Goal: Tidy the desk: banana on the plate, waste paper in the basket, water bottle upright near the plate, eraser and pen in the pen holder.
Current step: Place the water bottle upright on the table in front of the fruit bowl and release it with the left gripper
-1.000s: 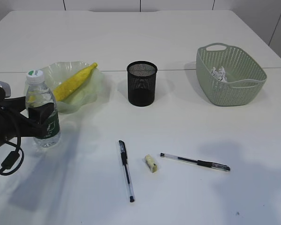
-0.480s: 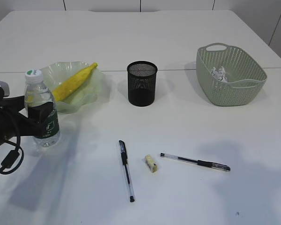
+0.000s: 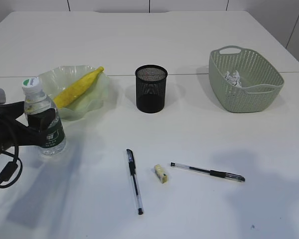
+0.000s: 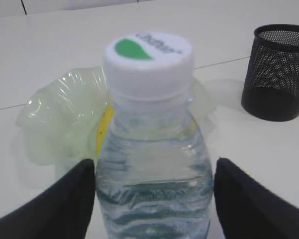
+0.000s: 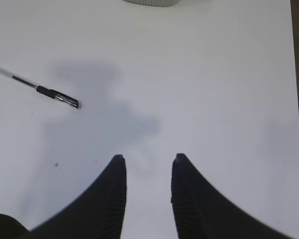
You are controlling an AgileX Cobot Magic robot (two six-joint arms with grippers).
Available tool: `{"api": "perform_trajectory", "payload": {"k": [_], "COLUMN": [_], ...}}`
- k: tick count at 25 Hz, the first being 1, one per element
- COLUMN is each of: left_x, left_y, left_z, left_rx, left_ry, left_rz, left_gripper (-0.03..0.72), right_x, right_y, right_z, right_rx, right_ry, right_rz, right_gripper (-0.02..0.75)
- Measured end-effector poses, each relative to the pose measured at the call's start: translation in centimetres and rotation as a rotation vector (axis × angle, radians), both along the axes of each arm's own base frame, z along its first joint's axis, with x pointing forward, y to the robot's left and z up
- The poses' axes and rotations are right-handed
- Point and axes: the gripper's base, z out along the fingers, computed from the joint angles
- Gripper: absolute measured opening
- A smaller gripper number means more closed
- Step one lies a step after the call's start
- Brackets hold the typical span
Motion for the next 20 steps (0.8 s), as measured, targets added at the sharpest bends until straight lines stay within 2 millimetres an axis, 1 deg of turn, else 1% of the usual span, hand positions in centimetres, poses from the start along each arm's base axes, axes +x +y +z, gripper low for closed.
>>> {"api": "perform_trajectory", "payload": {"k": [8, 15, 20], "left_x": [0.0, -1.1, -1.2], "left_y": [0.0, 0.2, 0.2], "left_z": [0.1, -0.6, -0.4], "left_rx": [-0.045, -0.042, -0.044], "left_ry": [0.001, 0.044, 0.041], "left_rz": [0.009, 0.011, 0.011], "left_gripper": [0.539, 0.543, 0.543], "right_x": [0.0, 0.0, -0.1], "right_y": [0.0, 0.0, 0.0], "right_z": [0.0, 0.0, 0.0], "right_rx": [0.002, 0.006, 0.007], "right_ry": [0.002, 0.006, 0.008], "right_rz": [0.0, -0.003, -0.004], "right_gripper": [0.235, 0.236, 0.236]}}
